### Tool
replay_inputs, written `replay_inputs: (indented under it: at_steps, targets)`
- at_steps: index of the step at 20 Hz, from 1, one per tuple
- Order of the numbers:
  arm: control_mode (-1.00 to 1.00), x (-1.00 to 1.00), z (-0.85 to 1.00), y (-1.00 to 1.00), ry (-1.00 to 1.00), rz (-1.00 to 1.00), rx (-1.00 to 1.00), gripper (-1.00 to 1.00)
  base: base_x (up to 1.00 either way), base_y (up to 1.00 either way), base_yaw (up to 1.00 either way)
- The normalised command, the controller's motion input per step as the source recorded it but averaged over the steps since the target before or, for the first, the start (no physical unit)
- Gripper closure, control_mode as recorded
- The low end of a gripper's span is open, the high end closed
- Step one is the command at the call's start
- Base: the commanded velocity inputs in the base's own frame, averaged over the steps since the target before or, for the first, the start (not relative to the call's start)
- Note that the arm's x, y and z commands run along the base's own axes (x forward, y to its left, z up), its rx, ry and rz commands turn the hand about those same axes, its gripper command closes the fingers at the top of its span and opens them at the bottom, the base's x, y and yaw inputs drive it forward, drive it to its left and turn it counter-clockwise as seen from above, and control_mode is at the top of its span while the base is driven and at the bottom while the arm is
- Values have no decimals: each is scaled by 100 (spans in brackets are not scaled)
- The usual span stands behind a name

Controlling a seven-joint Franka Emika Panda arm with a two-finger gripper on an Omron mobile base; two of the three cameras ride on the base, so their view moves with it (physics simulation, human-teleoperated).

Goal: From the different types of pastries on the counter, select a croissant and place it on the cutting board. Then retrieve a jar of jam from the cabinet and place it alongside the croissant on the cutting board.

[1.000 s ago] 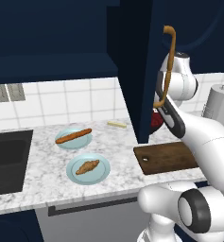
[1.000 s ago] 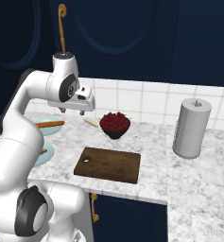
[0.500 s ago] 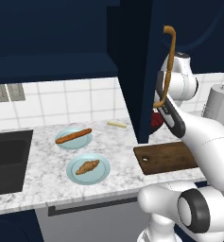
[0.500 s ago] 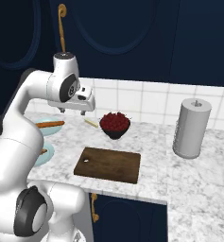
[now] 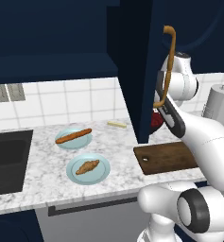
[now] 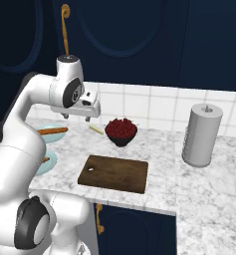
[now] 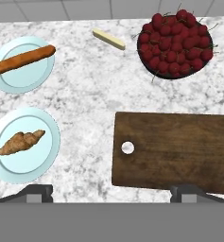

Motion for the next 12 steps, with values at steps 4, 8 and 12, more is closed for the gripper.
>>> replay_inputs:
  at_steps: [4,8,12]
  targets:
    - [-100,0,0,0,0,0,0,-100,0,0,0]
    - [-100,0,0,0,0,0,0,-100,0,0,0]
    - [100,0,0,0,0,0,0,-100,-19,-7,0]
